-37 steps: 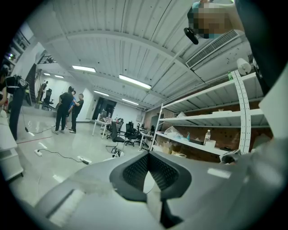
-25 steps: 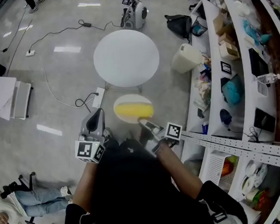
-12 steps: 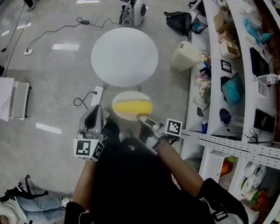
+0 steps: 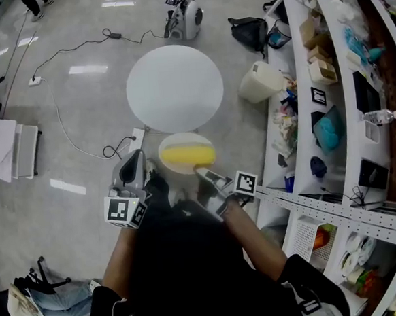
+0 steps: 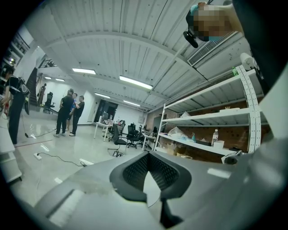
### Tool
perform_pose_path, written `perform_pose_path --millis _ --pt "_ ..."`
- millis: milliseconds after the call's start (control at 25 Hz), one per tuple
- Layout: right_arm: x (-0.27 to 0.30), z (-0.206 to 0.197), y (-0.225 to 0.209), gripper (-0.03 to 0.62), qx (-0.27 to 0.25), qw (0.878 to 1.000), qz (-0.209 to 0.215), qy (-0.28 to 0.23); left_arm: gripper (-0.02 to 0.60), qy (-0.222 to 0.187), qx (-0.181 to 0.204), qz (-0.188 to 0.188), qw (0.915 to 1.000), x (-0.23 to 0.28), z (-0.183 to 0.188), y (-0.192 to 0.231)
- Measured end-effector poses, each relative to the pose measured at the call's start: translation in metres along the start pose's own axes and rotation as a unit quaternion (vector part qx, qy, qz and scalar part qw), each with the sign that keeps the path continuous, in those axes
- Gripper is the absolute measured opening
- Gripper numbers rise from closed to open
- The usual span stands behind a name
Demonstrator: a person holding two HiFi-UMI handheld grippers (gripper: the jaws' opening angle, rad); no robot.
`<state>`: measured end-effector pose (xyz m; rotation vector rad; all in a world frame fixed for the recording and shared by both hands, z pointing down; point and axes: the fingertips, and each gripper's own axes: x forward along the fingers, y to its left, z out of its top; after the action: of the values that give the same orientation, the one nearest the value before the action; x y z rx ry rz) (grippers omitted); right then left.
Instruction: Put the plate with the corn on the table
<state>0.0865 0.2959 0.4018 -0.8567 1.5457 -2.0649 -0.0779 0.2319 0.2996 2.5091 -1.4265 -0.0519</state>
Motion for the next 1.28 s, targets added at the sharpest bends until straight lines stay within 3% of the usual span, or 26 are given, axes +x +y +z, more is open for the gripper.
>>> perform_pose_path --millis 320,760,960,1280 --pt "0.027 0.019 0.008 0.026 0.004 1.000 -0.002 -0.007 0.006 -0.006 -0.015 -0.012 0.9998 0.035 0.009 0.022" --pt "0.076 0.043 0.032 0.026 0.001 1.000 -0.001 -0.020 0.006 0.008 0.001 -0.035 0.9993 0.076 0.021 0.070" --pt "0.098 0.046 0.041 0.026 0.008 0.999 0.001 -0.031 0.005 0.000 -0.034 -0.044 0.9985 0.093 0.037 0.086" --pt "0.126 0.045 0.053 0.026 0.009 0.999 0.012 -0.043 0.006 0.002 -0.027 -0.056 0.9980 0.104 0.046 0.117"
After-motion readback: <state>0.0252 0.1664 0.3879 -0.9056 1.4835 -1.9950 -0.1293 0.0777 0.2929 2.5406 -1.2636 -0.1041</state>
